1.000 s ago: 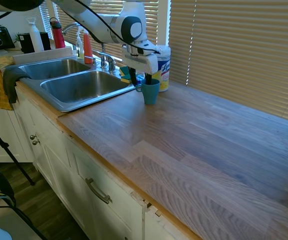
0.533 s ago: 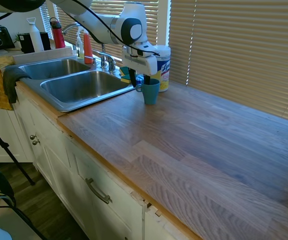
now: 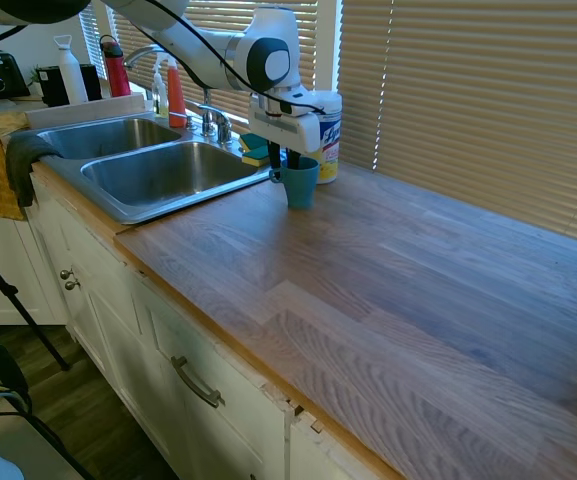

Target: Put the mug in the sink

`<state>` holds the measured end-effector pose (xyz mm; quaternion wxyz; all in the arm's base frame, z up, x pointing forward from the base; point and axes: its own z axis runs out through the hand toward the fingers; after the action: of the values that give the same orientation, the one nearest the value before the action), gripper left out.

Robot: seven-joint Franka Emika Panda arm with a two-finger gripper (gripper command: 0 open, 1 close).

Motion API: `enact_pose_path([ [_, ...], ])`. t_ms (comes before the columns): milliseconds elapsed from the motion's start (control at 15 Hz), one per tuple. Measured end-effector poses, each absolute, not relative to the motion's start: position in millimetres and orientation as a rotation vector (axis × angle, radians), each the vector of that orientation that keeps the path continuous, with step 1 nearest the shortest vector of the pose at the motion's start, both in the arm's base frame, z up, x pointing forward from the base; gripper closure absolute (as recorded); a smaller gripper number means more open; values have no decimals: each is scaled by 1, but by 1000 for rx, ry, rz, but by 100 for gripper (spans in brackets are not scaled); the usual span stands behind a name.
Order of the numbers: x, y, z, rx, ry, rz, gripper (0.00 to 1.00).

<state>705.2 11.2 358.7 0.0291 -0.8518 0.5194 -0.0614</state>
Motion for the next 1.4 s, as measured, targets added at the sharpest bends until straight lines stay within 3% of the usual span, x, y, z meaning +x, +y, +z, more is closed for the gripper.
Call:
enact_pose_path([
  [933,702,12,372,-2586,1593,-191,100],
  [1400,657,81,429,-2653,1497,-326,100],
])
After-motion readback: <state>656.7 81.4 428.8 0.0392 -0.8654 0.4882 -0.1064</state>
